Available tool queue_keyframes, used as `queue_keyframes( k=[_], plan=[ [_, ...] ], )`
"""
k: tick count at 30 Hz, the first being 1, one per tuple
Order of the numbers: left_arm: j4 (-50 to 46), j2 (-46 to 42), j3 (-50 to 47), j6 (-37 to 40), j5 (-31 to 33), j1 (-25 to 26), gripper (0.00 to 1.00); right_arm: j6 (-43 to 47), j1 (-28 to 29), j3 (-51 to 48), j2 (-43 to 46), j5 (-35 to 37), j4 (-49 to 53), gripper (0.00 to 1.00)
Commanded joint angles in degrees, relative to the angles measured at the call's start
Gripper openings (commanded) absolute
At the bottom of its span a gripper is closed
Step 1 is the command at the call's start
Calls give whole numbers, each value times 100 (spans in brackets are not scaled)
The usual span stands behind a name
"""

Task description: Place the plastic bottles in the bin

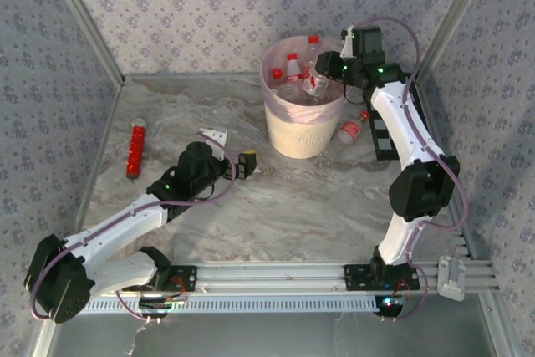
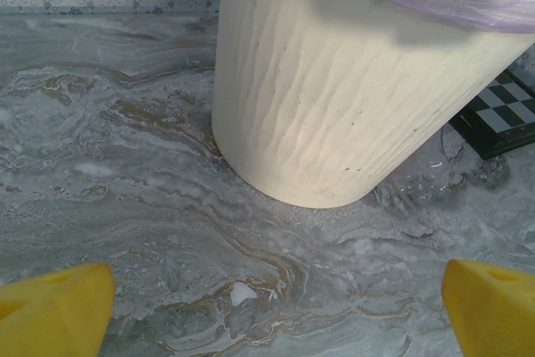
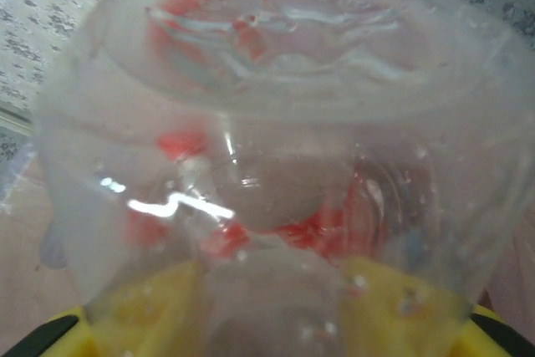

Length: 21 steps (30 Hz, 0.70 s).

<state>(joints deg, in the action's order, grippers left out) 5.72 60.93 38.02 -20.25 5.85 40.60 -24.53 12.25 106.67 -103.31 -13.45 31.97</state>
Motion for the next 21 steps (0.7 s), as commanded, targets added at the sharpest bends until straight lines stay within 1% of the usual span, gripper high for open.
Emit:
queue_keyframes(
  k=[1,4,8,10,11,14,16,19,21],
  plan=[
    [-90,7,89,-32,-32,-35,100,-66,77,-139,-146,1,522,53],
    [-123,24,109,-14,-40,-45,100,37,17,308,69,177,833,68],
    [-23,115,83,-58,-81,-53,100,186,-151,1069,322,166,1220,87],
    [8,177,96,-76,-133,-49,100,284,-254,1431,387,187,1453,92],
    [17,199,108,-81,-156,-50,100,349,-298,1607,428,230,1555,93],
    [30,244,126,-84,-177,-52,100,436,-474,1751,579,383,1585,92],
    [44,262,135,-89,-189,-57,100,432,-586,1712,635,367,1522,88],
    [52,294,153,-101,-213,-54,100,510,-598,1657,588,278,1365,71],
    [68,320,169,-119,-241,-52,100,560,-542,1659,467,206,1225,64]
  ],
)
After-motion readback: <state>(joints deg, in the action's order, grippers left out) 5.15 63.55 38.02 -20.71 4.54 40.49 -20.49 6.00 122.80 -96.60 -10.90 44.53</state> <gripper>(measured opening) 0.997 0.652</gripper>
